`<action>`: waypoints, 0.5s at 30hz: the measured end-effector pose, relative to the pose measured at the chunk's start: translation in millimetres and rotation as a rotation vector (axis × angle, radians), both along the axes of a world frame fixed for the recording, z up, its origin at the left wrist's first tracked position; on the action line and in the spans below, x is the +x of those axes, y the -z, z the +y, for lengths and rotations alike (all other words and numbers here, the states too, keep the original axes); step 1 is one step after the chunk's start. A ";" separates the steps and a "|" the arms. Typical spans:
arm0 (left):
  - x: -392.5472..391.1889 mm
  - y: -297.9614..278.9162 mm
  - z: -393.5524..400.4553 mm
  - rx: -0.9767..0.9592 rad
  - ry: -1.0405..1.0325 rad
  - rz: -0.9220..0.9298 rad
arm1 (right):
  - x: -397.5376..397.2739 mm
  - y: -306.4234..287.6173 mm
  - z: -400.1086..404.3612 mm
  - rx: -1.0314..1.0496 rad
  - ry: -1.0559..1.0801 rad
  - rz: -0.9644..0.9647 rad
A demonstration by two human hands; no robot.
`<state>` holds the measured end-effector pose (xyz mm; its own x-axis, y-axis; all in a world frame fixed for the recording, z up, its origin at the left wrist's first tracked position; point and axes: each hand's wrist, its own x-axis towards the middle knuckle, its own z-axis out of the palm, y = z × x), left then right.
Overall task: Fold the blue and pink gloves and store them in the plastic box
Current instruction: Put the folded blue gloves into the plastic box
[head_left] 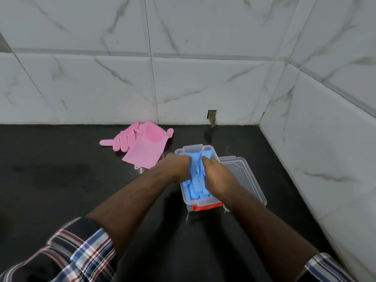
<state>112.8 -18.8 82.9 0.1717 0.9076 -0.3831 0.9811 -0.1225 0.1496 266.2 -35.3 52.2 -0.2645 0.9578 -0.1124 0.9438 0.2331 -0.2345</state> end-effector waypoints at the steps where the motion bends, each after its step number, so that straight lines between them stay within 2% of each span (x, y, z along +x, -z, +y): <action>1: 1.8 3.8 1.6 -0.005 0.000 0.024 | -1.3 -0.2 -0.1 -0.012 0.003 -0.011; 7: 13.4 17.8 3.4 -0.010 -0.044 0.185 | -8.6 -1.0 -0.1 -0.090 0.024 -0.065; 11: 17.8 19.9 1.2 0.002 -0.044 0.246 | -16.2 -7.7 0.3 -0.179 -0.024 -0.236; 15: 13.7 21.9 -3.6 0.091 0.092 0.300 | -22.5 -20.0 3.0 -0.270 -0.083 -0.370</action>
